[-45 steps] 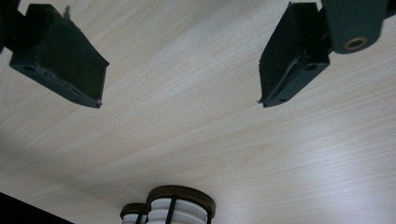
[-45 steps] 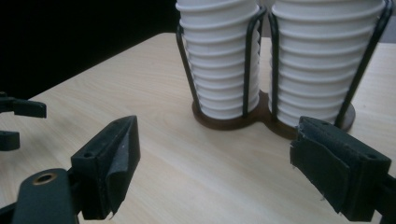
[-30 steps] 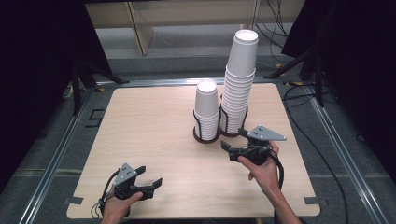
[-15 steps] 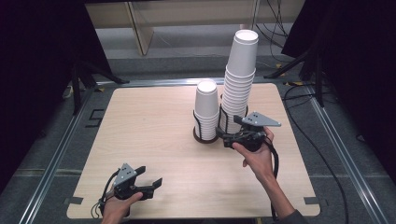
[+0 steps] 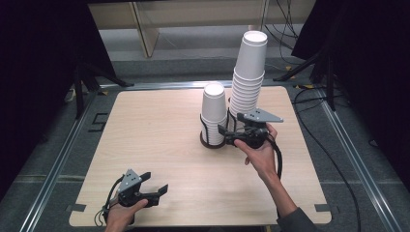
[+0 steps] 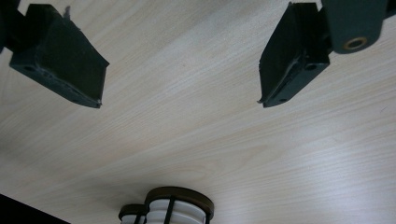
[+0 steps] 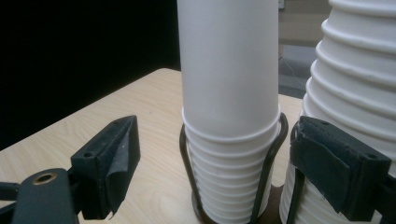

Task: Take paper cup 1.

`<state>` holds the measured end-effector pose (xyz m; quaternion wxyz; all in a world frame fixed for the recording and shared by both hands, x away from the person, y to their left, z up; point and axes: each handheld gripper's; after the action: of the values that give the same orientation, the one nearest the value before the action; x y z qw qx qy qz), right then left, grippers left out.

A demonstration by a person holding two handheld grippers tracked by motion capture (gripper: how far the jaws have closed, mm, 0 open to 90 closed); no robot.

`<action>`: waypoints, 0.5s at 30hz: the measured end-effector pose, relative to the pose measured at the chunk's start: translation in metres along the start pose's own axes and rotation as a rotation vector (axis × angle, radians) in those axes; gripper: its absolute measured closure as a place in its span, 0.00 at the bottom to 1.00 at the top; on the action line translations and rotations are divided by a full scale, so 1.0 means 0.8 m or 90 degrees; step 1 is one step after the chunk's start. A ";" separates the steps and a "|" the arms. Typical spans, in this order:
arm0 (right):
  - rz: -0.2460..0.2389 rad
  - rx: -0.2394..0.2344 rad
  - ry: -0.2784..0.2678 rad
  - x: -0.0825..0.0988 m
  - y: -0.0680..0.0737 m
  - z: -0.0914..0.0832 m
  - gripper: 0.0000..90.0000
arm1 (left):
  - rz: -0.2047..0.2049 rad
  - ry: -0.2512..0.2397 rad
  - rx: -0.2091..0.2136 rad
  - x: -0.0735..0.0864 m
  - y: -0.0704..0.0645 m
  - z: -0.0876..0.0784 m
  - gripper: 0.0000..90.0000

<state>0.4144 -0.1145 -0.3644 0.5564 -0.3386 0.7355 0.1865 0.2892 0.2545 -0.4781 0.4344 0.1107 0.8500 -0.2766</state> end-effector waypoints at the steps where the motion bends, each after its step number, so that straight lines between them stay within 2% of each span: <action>1: 0.001 0.003 -0.002 -0.003 -0.001 0.003 0.17 | 0.000 0.000 0.000 0.000 0.000 0.000 0.16; 3: -0.006 0.010 -0.003 -0.005 -0.002 0.004 0.17 | 0.000 -0.001 -0.001 0.000 0.000 0.000 0.16; 6: 0.005 0.009 0.000 -0.011 -0.002 0.011 0.17 | -0.002 -0.002 0.000 0.000 0.000 0.000 0.16; 7: -0.006 0.015 -0.004 -0.012 -0.004 0.013 0.17 | -0.001 -0.002 0.000 0.000 0.000 0.000 0.16; 9: 0.003 0.006 -0.008 -0.013 -0.004 0.015 0.17 | -0.002 -0.002 0.000 0.000 0.000 0.000 0.16; 10: -0.005 0.011 -0.014 -0.016 -0.005 0.019 0.18 | 0.000 0.000 0.000 0.000 0.000 0.000 0.16; 11: 0.004 0.010 -0.010 -0.018 -0.005 0.020 0.18 | 0.000 0.001 -0.001 0.000 0.000 0.000 0.16; 15: -0.002 0.019 -0.012 -0.022 -0.008 0.027 0.18 | 0.000 0.000 0.000 0.000 0.000 0.000 0.16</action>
<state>0.4369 -0.0997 -0.3538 0.5686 -0.3297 0.7324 0.1777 0.2891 0.2542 -0.4783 0.4344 0.1106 0.8501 -0.2763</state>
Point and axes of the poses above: each handheld gripper's, and its own axes: z roughly forward along the jaws, x roughly out of its underside, y roughly to its left, and after that the axes turned 15 degrees about -z, right-handed
